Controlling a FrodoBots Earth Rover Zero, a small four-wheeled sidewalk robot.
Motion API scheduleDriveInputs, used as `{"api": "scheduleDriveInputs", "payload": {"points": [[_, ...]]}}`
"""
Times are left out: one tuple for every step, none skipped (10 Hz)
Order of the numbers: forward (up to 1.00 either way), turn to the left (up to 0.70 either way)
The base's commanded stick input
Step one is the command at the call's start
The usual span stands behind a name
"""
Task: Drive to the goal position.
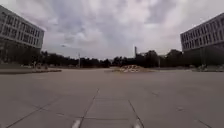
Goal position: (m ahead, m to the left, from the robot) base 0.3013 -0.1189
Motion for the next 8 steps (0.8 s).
{"api": "scheduleDriveInputs", "payload": {"points": [[0.85, 0.0], [0.85, 0.0], [0.85, 0.0], [0.85, 0.0], [0.85, 0.0], [0.85, 0.0], [0.85, 0.0], [0.85, 0.0]]}}
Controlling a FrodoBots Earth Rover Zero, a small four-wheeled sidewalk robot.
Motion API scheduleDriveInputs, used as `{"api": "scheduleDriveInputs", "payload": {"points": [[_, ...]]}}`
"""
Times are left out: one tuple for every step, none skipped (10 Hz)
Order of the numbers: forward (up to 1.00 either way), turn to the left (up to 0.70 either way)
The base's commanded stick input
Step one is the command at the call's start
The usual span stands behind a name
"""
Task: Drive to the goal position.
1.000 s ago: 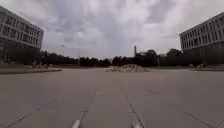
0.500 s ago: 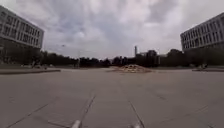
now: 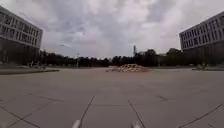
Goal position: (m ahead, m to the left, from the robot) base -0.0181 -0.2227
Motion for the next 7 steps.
{"api": "scheduleDriveInputs", "payload": {"points": [[0.85, 0.0], [0.85, 0.0], [0.85, 0.0], [0.85, 0.0], [0.85, 0.0], [0.85, 0.0], [0.85, 0.0]]}}
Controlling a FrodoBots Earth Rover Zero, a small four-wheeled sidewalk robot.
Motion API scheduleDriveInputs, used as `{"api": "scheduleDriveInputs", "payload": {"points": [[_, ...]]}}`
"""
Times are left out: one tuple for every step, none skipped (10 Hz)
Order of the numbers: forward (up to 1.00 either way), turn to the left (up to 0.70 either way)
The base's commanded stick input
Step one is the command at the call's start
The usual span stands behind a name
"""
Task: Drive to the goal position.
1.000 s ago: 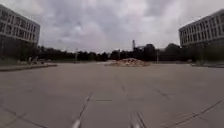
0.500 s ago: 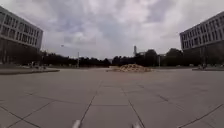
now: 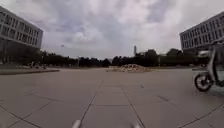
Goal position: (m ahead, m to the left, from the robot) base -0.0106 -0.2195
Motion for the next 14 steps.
{"api": "scheduleDriveInputs", "payload": {"points": [[0.85, 0.0], [0.85, 0.0], [0.85, 0.0], [0.85, 0.0], [0.85, 0.0], [0.85, 0.0], [0.85, 0.0], [0.63, 0.0], [0.31, 0.0], [0.08, 0.0], [0.09, 0.0], [0.5, 0.0], [0.85, 0.0], [0.85, 0.0]]}}
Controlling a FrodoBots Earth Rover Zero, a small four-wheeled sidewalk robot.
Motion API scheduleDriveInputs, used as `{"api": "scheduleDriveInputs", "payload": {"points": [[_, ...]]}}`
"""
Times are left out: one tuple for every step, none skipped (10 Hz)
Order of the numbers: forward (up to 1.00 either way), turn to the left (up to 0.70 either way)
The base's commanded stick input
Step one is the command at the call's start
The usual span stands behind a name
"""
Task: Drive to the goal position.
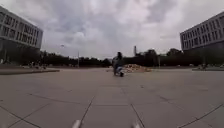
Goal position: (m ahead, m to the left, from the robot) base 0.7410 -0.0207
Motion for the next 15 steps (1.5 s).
{"api": "scheduleDriveInputs", "payload": {"points": [[0.85, 0.0], [0.85, 0.0], [0.85, 0.0], [0.85, 0.0], [0.85, 0.0], [0.85, 0.0], [0.85, 0.0], [0.85, 0.0], [0.85, 0.0], [0.85, 0.0], [0.85, 0.0], [0.85, 0.0], [0.85, 0.0], [0.85, 0.0], [0.85, 0.0]]}}
